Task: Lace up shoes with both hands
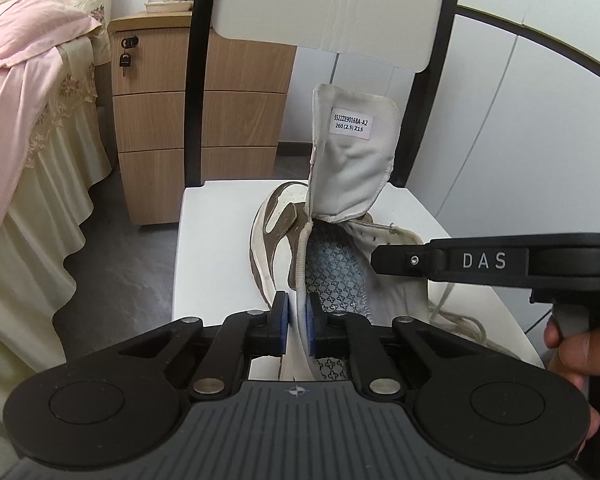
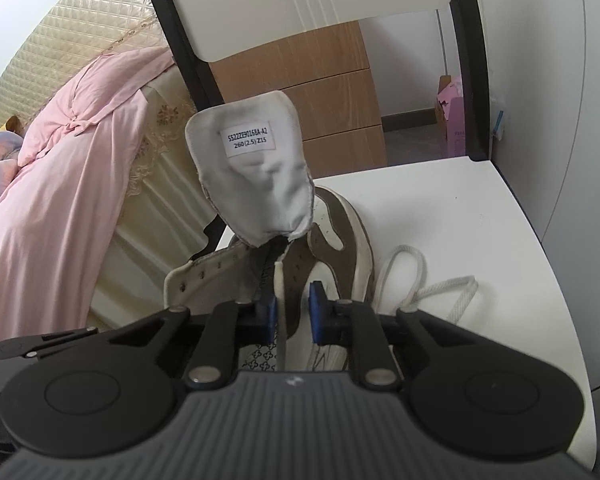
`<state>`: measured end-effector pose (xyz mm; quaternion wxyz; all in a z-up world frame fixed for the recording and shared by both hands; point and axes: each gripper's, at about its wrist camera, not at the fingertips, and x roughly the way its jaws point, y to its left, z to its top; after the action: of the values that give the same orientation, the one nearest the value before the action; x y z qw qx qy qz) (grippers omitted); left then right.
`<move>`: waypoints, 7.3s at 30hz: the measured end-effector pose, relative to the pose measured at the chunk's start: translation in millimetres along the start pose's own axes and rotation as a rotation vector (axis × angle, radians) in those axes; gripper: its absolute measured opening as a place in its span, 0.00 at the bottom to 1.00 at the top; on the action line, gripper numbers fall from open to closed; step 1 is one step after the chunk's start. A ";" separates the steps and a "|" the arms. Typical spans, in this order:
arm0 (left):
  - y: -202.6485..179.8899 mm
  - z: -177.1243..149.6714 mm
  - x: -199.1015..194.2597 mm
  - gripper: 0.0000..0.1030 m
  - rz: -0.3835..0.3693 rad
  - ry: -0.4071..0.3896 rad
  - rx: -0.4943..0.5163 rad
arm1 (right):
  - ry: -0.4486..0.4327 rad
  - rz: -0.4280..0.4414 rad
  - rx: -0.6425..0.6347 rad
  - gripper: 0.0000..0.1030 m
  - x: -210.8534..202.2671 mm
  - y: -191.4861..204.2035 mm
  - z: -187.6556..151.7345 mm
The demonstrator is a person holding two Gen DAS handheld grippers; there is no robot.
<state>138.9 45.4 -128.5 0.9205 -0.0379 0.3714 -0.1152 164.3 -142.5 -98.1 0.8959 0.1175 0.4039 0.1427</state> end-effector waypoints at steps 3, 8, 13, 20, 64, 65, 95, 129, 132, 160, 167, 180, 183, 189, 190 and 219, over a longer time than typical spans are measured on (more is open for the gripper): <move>-0.4 -3.1 -5.8 0.10 -0.004 0.000 0.013 | 0.012 0.009 0.010 0.15 -5.2 0.0 -3.2; 1.3 -4.3 -6.0 0.10 -0.013 -0.001 0.012 | 0.018 0.010 -0.003 0.15 -7.4 3.4 -5.1; 1.8 -3.7 -4.0 0.11 -0.010 -0.007 0.016 | 0.017 0.010 -0.006 0.15 -5.1 4.2 -4.4; 6.0 -2.7 -1.4 0.11 -0.028 -0.007 -0.008 | 0.013 0.012 -0.015 0.15 -3.6 3.2 -4.0; 20.7 0.4 -0.8 0.11 -0.163 0.017 -0.052 | 0.208 0.039 -1.214 0.65 27.8 111.4 104.2; 20.1 0.3 -1.0 0.12 -0.167 0.019 -0.043 | 0.222 0.029 -1.256 0.64 31.4 114.8 99.4; 34.7 -5.6 -21.2 0.13 -0.341 -0.006 -0.079 | 0.360 0.134 -1.153 0.22 9.5 120.3 18.4; 24.4 -4.6 -8.8 0.15 -0.326 0.033 -0.014 | 0.223 0.225 -0.242 0.20 -4.1 23.0 54.5; 23.6 -4.9 -10.0 0.15 -0.323 0.031 -0.013 | 0.232 0.246 -0.211 0.20 0.8 20.2 50.8; 3.7 -0.7 -23.9 0.28 -0.276 -0.074 0.038 | -0.167 0.270 -0.089 0.33 -174.9 56.0 112.9; -12.2 -7.3 -22.3 0.46 -0.179 -0.079 0.144 | -0.141 0.098 -0.149 0.34 -109.6 25.7 55.5; -30.9 -23.1 -36.6 0.51 0.010 -0.109 0.316 | -0.056 0.041 -0.069 0.41 -22.2 -26.5 -26.4; -39.0 -18.1 -36.8 0.51 0.030 -0.086 0.350 | -0.092 0.066 -0.085 0.52 -29.4 -29.9 -23.1; -55.7 -2.9 -34.4 0.51 0.038 -0.034 0.516 | -0.107 0.142 -0.121 0.56 -33.3 -33.5 -24.1; -57.7 0.8 -33.2 0.51 0.042 -0.023 0.548 | -0.106 0.156 -0.127 0.56 -32.8 -32.9 -24.1; -108.9 23.8 61.2 0.50 0.025 0.272 1.163 | -0.028 0.420 0.321 0.26 1.7 -70.6 -34.5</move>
<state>178.0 -75.4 -135.7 0.7357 0.4919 0.3622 -0.2926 150.6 -204.4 -144.6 0.8220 0.3413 0.3758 0.2580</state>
